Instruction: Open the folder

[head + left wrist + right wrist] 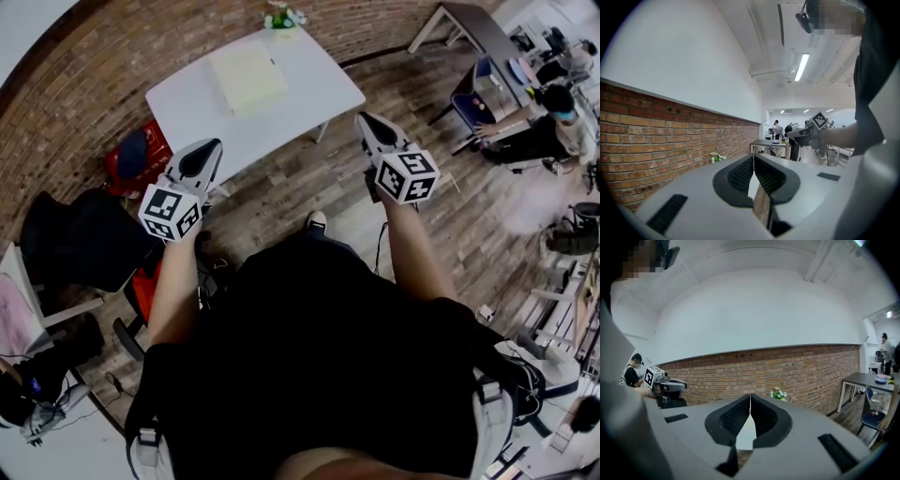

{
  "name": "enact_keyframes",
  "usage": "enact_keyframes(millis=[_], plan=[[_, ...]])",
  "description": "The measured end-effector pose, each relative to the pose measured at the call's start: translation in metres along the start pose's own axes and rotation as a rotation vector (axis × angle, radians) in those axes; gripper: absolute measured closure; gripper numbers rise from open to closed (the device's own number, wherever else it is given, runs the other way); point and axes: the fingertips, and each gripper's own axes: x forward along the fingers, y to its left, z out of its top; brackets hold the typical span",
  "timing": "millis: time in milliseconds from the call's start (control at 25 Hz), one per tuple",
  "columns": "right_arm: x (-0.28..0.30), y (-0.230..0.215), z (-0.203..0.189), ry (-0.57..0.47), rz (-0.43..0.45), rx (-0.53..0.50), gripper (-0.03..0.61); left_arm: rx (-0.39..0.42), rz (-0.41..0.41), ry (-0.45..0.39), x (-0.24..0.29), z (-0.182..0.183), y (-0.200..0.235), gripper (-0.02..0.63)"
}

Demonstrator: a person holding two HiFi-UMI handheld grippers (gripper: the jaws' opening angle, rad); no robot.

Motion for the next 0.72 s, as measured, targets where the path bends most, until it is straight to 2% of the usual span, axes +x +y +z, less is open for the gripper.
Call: enact_keyframes(millis=[720], plan=[[0.074,-0.069,-0.004,0.047,0.073,0.014,0.546,-0.021,0.065,0.057,0.073,-0.009,0.033,0.595]])
